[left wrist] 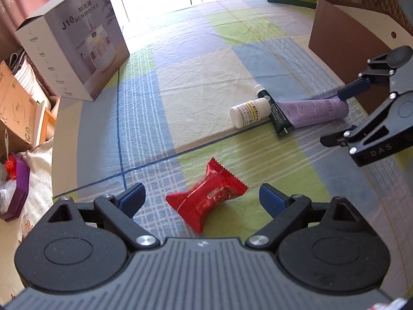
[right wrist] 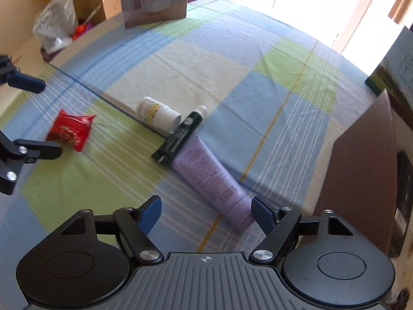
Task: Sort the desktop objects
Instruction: 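Grasp the red candy packet with the left tool while the right tool grasps the purple tube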
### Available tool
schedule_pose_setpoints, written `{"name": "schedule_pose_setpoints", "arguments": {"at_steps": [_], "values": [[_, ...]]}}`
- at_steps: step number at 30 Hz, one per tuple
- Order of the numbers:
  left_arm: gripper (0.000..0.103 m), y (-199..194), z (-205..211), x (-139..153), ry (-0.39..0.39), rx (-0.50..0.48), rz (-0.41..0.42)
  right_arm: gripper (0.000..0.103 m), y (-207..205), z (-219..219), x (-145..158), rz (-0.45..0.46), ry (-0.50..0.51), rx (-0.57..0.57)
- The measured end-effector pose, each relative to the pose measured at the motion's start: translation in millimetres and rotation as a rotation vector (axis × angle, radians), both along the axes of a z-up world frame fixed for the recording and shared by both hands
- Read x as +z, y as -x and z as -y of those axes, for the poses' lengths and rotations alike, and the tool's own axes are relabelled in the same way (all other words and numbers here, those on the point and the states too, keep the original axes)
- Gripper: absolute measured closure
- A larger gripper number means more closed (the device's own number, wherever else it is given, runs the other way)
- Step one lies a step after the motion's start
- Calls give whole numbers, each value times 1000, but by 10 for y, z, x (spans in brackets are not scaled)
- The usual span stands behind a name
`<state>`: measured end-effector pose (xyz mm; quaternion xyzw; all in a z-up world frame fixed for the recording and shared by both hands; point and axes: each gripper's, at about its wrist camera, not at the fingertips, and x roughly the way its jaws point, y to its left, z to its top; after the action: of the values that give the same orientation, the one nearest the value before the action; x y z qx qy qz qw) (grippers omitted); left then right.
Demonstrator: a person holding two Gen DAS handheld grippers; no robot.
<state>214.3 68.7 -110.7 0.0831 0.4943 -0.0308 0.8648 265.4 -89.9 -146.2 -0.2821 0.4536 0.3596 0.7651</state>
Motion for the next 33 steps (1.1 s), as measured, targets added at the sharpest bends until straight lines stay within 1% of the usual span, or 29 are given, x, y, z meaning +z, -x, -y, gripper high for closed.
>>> {"name": "schedule_pose_setpoints", "arguments": {"at_steps": [3, 4, 5, 7, 10, 12, 16, 18, 20, 21, 22, 26, 30, 31, 33], "values": [[14, -53, -37, -51, 8, -5, -17, 35, -82, -62, -79, 1, 31, 14], [16, -65, -48, -67, 12, -11, -22, 43, -99, -75, -97, 2, 41, 21], [18, -72, -57, -80, 15, -17, -25, 57, -108, -86, -108, 0, 51, 30], [18, -82, -67, -100, 16, -28, -28, 68, -115, -76, -115, -25, 50, 37], [21, -88, -67, -123, 18, -57, -29, 73, -68, -41, -108, -62, 28, 24], [24, -91, -65, -141, 15, -74, -34, 74, -20, -6, -102, -87, 10, -12], [36, -84, -68, -187, 23, -112, -56, 74, 88, 111, -85, -139, -30, -102], [47, -78, -69, -213, 25, -123, -67, 74, 167, 179, -77, -159, -49, -141], [69, -79, -78, -239, 38, -124, -82, 74, 253, 246, -66, -171, -66, -168], [71, -84, -89, -252, 50, -117, -89, 75, 296, 279, -63, -175, -75, -181], [76, -87, -95, -260, 60, -106, -93, 74, 338, 312, -58, -174, -83, -194], [77, -79, -72, -267, 91, -71, -95, 74, 462, 418, -61, -152, -137, -230], [76, -118, -44, -288, 109, -15, -98, 73, 442, 463, -79, -134, -211, -258], [76, -133, -34, -288, 109, 1, -99, 71, 436, 452, -83, -122, -217, -252], [76, -156, -17, -286, 111, 22, -105, 65, 441, 408, -92, -99, -213, -223]]}}
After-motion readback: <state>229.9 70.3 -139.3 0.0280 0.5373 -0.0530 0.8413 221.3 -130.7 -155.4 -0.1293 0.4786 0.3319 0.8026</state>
